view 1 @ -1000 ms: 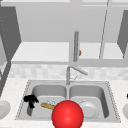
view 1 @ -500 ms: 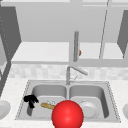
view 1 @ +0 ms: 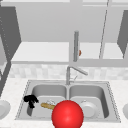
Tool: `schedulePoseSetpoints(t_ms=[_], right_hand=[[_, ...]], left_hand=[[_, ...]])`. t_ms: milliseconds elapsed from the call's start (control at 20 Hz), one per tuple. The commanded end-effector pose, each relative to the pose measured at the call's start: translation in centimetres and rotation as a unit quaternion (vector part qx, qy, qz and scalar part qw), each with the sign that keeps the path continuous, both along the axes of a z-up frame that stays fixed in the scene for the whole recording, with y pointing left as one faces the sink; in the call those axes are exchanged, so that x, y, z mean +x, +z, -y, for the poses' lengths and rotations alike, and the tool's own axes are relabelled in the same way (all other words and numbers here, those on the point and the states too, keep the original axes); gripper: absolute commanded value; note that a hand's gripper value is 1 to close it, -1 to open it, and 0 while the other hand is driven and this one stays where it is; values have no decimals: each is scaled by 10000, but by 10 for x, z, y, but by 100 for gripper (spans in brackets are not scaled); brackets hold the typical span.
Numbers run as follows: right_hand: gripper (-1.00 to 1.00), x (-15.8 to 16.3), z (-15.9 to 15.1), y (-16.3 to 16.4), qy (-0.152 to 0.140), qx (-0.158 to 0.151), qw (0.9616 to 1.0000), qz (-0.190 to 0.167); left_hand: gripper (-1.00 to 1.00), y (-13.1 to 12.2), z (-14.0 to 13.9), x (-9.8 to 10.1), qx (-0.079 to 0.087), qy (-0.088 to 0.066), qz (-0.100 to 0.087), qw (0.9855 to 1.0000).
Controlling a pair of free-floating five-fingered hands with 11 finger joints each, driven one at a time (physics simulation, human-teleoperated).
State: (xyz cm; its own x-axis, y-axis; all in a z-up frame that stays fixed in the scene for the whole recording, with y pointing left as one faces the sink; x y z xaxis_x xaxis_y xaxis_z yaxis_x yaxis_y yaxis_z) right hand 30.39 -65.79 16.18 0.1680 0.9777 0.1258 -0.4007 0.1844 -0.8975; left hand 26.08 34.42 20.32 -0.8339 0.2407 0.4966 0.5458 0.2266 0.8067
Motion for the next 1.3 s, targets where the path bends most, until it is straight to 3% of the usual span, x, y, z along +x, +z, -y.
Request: schedulePoseSetpoints(t_ms=[0, 350, 550, 750, 950, 1000, 1050, 1100, 1250], right_hand=[[100, 7, 0, -31, 29, 0, 9998, 193], [100, 18, 27, -77, 198, 55, 9996, 200], [100, 24, 47, -76, 305, 698, 9968, 234], [100, 23, 53, -78, 393, 1327, 9904, -5], [100, 16, 45, -74, 286, 1460, 9888, -92], [-100, 14, 46, -72, 293, 1473, 9886, -39], [100, 13, 48, -69, 283, 1536, 9877, -78], [-100, 13, 48, -67, 334, 1533, 9876, -34], [-100, 11, 48, -58, 376, 1589, 9862, -260]], left_hand=[[0, 0, 0, 0, 0, 0, 0, 10000], [0, 0, 0, 0, 0, 0, 0, 10000], [0, 0, 0, 0, 0, 0, 0, 10000], [0, 0, 0, 0, 0, 0, 0, 10000], [0, 0, 0, 0, 0, 0, 0, 10000], [0, 0, 0, 0, 0, 0, 0, 10000], [0, 0, 0, 0, 0, 0, 0, 10000], [0, 0, 0, 0, 0, 0, 0, 10000], [0, 0, 0, 0, 0, 0, 0, 10000]])
